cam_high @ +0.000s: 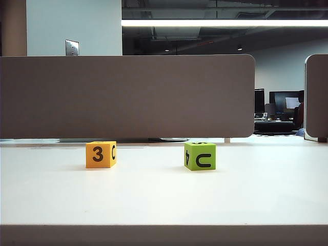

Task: Stack the letter block on the right onto the letter block on the left.

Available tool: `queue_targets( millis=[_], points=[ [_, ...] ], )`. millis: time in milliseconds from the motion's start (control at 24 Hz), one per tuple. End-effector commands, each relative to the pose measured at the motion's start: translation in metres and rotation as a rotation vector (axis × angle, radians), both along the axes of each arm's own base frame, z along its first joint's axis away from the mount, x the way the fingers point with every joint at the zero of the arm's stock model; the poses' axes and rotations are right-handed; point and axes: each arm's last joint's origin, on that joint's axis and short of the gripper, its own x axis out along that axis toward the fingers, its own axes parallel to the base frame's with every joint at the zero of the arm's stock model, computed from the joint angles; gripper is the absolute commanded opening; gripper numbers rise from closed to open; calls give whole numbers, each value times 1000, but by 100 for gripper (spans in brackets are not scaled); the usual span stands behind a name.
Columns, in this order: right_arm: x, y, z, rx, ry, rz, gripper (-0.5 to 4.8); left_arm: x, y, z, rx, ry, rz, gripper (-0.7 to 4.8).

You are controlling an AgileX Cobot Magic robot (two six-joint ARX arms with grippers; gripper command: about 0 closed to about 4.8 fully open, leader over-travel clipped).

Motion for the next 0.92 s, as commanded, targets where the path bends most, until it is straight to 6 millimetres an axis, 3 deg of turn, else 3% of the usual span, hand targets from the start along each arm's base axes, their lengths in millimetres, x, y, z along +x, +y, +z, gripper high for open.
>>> queue_targets(
  millis=[42,167,250,333,375,500,708,916],
  points=[
    [-2,-2,11,88,-46,-68,-3,-2,0,12,-29,-40,-4,-5],
    [-6,-2,31,101,-102,-71,-3,-7,0,23,-72,-9,-6,-5],
    [-12,0,57,123,-160,-17,-3,-10,-2,37,-94,2,-54,-5],
    [-17,1,87,105,-182,-3,-3,-15,-4,61,-56,-38,-115,-5],
    [-16,1,110,32,-186,-5,-3,-18,-4,83,-34,-69,-117,-5],
    [-9,0,142,-51,-183,-4,-2,-20,-4,115,-8,-98,-117,-5],
    [21,0,189,-91,-129,28,-2,-8,-5,159,84,-87,-163,-5],
    [69,3,212,-131,-79,87,-2,25,-5,183,116,-18,-191,-5]
  ],
)
